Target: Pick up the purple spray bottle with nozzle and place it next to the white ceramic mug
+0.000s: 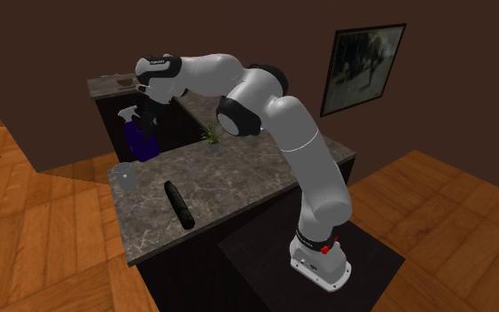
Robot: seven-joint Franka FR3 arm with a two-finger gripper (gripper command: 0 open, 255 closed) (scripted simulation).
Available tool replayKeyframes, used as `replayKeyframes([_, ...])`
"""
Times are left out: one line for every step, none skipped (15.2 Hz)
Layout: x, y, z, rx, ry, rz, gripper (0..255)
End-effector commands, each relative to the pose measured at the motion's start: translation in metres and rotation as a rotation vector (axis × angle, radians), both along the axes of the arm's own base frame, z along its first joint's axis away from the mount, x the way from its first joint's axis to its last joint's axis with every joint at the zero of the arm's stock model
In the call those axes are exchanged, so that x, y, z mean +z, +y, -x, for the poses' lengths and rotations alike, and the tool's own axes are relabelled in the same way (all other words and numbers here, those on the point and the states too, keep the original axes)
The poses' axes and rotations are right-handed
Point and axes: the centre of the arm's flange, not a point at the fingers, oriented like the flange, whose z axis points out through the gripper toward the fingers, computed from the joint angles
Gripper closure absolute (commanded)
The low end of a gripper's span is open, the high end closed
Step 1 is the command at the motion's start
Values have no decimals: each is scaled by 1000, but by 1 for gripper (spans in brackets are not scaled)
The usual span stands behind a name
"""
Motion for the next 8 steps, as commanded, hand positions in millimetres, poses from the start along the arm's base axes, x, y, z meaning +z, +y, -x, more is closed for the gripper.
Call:
replayKeyframes([-11,0,0,0,-1,0,255])
replayKeyframes([-16,0,0,0,-1,0,255])
replayKeyframes([-21,0,0,0,-1,0,255])
replayKeyframes([-27,0,0,0,-1,0,255])
replayKeyframes([-32,0,0,0,-1,0,255])
replayKeyframes([-37,0,0,0,-1,0,255])
replayKeyframes([-43,0,0,0,-1,0,255])
replayKeyframes([-48,0,0,0,-1,0,255])
